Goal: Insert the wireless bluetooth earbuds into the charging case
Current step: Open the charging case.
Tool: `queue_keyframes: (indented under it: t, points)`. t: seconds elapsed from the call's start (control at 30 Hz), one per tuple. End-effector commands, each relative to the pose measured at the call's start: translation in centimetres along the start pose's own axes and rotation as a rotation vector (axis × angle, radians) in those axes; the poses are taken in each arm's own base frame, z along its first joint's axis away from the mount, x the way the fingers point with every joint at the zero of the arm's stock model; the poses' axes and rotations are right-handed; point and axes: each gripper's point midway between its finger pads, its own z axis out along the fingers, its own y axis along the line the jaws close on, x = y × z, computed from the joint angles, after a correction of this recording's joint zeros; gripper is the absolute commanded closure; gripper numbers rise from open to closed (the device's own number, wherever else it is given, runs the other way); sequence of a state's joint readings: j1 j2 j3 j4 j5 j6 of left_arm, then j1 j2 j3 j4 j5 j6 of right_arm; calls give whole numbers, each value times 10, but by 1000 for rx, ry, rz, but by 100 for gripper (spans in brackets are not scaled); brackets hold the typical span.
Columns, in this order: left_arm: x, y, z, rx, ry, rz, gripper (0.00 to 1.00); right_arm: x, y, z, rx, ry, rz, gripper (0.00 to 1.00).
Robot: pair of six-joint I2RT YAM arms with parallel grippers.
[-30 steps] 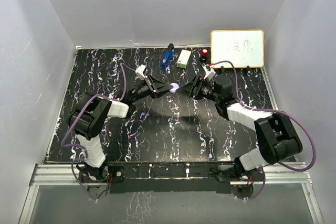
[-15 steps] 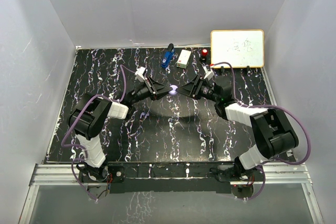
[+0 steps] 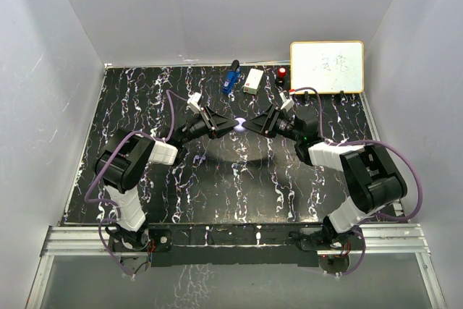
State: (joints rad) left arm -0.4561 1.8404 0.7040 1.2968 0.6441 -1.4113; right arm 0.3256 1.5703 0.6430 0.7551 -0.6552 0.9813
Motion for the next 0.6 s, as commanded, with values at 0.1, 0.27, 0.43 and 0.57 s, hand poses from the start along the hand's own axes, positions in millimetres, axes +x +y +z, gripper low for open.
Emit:
queue_keyframes:
  t: [0.1, 0.27, 0.43, 0.57]
  points:
    - [4, -27, -1, 85, 9, 56, 100, -7, 10, 2, -65, -30, -28, 61]
    - [4, -28, -1, 85, 5, 54, 100, -7, 8, 1, -61, -33, -20, 65]
    - [4, -29, -2, 84, 5, 56, 100, -7, 8, 0, -65, -32, -17, 69]
    - [4, -30, -2, 85, 0, 57, 100, -6, 9, -1, -71, -32, -15, 70]
